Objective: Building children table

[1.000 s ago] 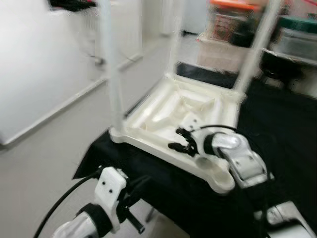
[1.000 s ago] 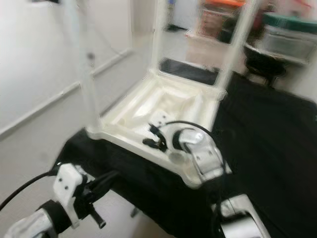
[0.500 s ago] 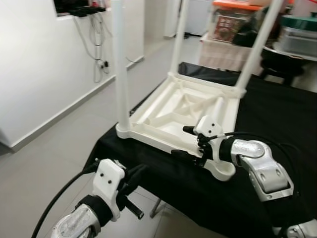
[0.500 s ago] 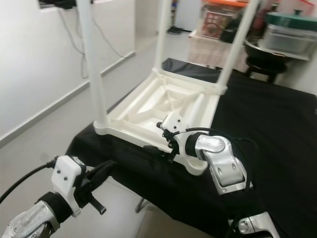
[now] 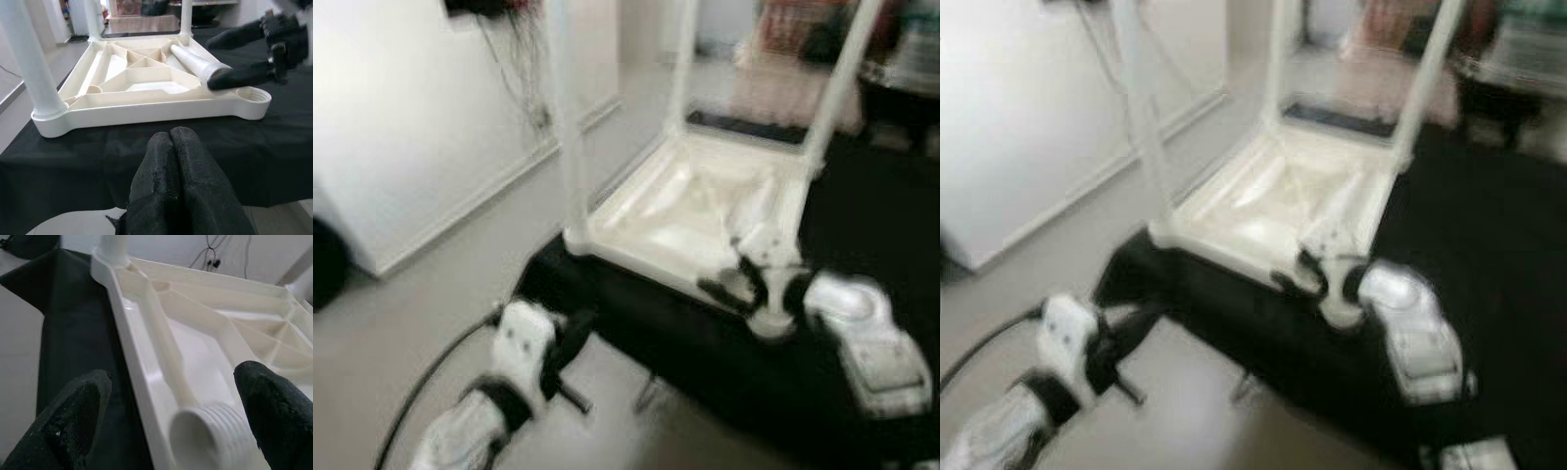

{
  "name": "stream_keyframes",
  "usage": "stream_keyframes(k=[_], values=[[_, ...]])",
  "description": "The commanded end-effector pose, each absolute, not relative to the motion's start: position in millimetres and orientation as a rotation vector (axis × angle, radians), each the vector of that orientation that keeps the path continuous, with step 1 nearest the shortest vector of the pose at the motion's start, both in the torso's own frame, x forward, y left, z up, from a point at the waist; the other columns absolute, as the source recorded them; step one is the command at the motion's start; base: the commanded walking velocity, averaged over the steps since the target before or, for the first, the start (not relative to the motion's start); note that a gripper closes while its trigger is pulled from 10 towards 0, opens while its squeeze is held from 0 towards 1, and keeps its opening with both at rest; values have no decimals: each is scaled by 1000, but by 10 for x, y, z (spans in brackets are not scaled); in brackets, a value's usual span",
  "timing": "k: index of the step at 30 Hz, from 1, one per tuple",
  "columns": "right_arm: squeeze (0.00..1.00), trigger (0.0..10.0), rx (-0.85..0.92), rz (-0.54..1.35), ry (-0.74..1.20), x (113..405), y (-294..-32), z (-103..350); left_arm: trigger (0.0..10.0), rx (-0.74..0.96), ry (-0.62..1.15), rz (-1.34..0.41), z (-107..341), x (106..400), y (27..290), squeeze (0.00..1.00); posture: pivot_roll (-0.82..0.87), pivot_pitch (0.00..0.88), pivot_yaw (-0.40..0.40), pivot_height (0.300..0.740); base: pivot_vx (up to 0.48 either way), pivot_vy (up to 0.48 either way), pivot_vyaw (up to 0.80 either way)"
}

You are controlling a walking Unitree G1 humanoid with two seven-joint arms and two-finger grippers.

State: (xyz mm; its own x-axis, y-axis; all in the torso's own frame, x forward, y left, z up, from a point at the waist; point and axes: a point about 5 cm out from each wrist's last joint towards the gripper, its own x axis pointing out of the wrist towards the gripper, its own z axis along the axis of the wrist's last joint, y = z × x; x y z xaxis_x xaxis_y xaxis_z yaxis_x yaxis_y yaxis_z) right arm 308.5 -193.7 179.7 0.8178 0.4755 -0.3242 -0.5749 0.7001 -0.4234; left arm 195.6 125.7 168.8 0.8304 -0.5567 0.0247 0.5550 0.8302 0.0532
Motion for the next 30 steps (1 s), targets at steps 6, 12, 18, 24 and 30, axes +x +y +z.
stream_keyframes(k=[6, 12, 18, 24, 30], values=[[0, 10000, -484, 589, 211, 3017, -1682, 1613, 10000, 30, -14, -571, 1639, 1974, 1295, 0, -33, 60, -38, 740, 0, 0, 0], [0, 10000, -454, 495, 177, 3077, -1671, 1629, 10000, 11, -24, -533, 1641, 1993, 1325, 0, -30, 61, -44, 740, 0, 0, 0], [0, 10000, -462, 422, 166, 3144, -1667, 1650, 10000, 2, -31, -506, 1648, 2019, 1347, 0, -30, 61, -43, 740, 0, 0, 0], [0, 10000, -476, 379, 150, 3220, -1613, 1677, 10000, 0, -31, -504, 1647, 2022, 1343, 0, -27, 59, -42, 740, 0, 0, 0], [0, 10000, -484, 326, 148, 3290, -1621, 1695, 10000, 0, -31, -503, 1648, 2021, 1338, 0, -21, 61, -43, 740, 0, 0, 0]])
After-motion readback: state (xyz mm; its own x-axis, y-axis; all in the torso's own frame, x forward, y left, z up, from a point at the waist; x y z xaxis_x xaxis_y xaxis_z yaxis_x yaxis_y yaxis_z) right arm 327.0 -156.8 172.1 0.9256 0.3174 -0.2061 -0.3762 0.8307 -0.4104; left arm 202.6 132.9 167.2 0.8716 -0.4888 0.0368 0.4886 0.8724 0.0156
